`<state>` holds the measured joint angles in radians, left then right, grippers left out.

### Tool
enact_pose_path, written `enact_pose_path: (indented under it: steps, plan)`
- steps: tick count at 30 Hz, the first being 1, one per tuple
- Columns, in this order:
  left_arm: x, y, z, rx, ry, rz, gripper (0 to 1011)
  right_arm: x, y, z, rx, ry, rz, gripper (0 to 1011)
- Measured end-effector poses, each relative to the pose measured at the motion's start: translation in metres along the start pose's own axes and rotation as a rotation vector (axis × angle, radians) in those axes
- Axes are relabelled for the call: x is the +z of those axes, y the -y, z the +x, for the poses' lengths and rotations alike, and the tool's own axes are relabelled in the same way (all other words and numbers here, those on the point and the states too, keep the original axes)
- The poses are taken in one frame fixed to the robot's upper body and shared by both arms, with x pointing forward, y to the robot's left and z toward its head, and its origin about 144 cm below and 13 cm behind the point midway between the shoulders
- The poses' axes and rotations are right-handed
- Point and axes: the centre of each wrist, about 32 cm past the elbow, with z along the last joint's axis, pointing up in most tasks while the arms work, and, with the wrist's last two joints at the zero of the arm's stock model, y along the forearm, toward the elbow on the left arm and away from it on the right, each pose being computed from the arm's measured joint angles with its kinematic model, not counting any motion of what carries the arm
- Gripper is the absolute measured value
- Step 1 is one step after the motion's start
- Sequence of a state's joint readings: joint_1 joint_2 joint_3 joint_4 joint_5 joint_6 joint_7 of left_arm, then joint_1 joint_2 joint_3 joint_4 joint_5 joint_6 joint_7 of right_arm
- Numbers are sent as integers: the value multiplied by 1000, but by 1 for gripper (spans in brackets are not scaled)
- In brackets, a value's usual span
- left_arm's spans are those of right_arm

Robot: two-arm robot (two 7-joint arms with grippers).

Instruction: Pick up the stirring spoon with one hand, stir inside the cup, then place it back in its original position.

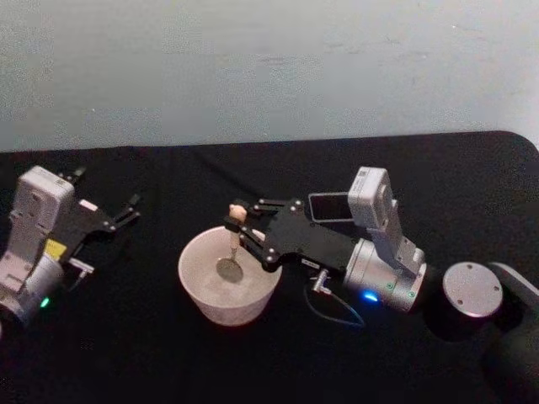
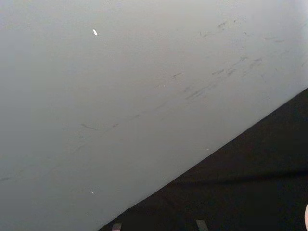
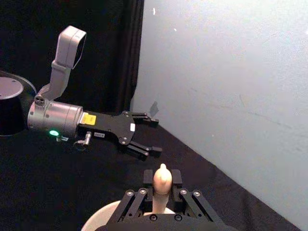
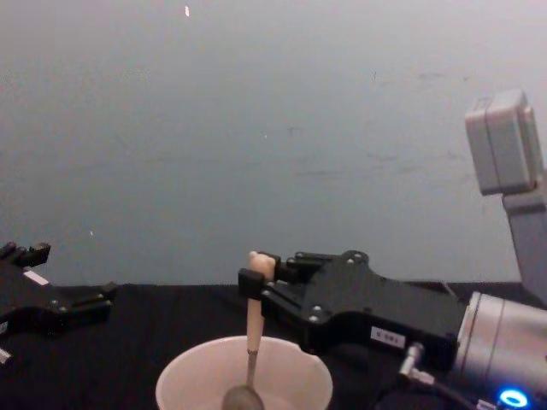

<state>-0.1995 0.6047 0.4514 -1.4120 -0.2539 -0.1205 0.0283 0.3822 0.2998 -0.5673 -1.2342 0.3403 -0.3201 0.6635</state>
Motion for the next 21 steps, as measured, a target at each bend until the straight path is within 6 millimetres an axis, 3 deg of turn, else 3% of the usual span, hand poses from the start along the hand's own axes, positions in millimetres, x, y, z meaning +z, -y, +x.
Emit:
enact_pose_path:
  steps: [10,21]
  plan:
    - [0,0,0,0,0,0,1001,-3,2,3,-27,4,-7,213]
    - [0,0,0,0,0,0,1001,1,21,3,-55,-9,-2,213]
